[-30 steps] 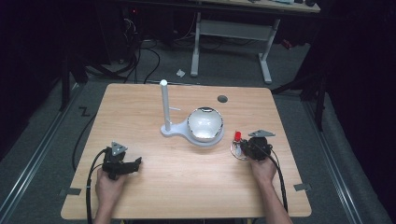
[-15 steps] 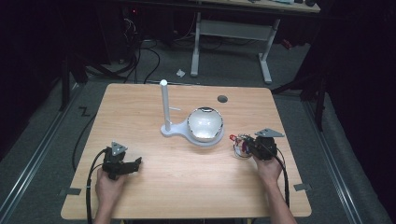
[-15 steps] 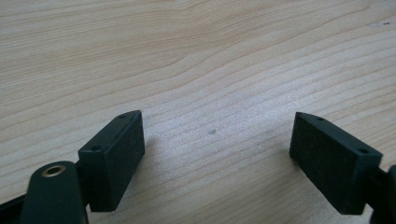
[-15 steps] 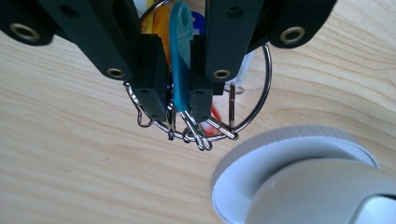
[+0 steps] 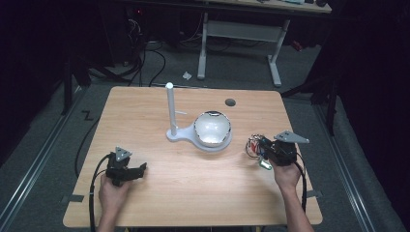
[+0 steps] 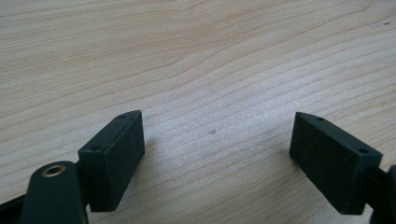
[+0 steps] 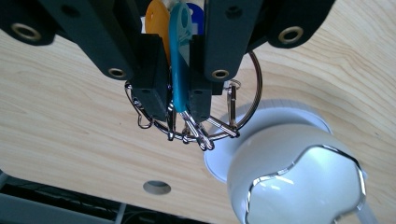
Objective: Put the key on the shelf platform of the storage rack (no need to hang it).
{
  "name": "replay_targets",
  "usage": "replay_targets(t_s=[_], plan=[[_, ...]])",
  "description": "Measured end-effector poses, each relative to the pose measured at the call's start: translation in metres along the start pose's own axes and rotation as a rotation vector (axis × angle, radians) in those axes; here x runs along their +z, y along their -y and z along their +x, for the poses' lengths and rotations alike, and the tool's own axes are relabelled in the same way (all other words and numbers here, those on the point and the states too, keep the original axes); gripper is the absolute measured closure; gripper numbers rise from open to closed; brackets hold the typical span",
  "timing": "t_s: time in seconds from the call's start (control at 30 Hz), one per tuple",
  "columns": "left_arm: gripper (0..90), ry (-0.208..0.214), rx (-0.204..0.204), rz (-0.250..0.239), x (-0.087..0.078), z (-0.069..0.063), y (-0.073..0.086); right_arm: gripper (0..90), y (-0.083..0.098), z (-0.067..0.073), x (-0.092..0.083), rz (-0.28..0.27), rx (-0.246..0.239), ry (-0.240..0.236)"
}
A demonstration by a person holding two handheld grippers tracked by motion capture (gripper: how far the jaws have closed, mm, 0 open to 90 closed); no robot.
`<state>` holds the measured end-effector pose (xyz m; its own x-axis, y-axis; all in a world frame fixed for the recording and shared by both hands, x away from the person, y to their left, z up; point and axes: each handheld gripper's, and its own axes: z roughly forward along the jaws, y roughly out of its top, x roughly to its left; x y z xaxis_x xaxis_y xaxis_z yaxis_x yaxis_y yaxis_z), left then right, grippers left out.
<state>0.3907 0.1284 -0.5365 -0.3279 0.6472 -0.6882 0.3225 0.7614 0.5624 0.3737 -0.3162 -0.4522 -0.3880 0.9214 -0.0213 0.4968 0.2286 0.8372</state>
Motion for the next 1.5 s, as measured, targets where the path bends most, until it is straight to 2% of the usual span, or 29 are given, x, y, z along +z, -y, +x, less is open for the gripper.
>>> replay_targets(t_s=[0.4,0.9,1.0,1.37,1.5], plan=[[18.3,0.0,-0.002,0.001,0.0,0.0,0.0,80.1,-0.017,0.0,-0.021,-0.065,-0.026,-0.013],[18.3,0.0,-0.001,0.0,0.0,0.0,0.0,80.2,-0.047,0.006,-0.042,-0.108,-0.058,-0.08],[18.3,0.001,0.0,0.001,0.0,0.0,0.0,80.2,-0.055,0.011,-0.048,-0.12,-0.083,-0.091],[18.3,0.0,-0.001,0.0,0.0,0.0,0.0,80.2,-0.072,0.021,-0.05,-0.137,-0.105,-0.144],[18.3,-0.001,-0.003,0.001,0.0,0.0,0.0,80.2,-0.082,0.025,-0.05,-0.152,-0.106,-0.178]])
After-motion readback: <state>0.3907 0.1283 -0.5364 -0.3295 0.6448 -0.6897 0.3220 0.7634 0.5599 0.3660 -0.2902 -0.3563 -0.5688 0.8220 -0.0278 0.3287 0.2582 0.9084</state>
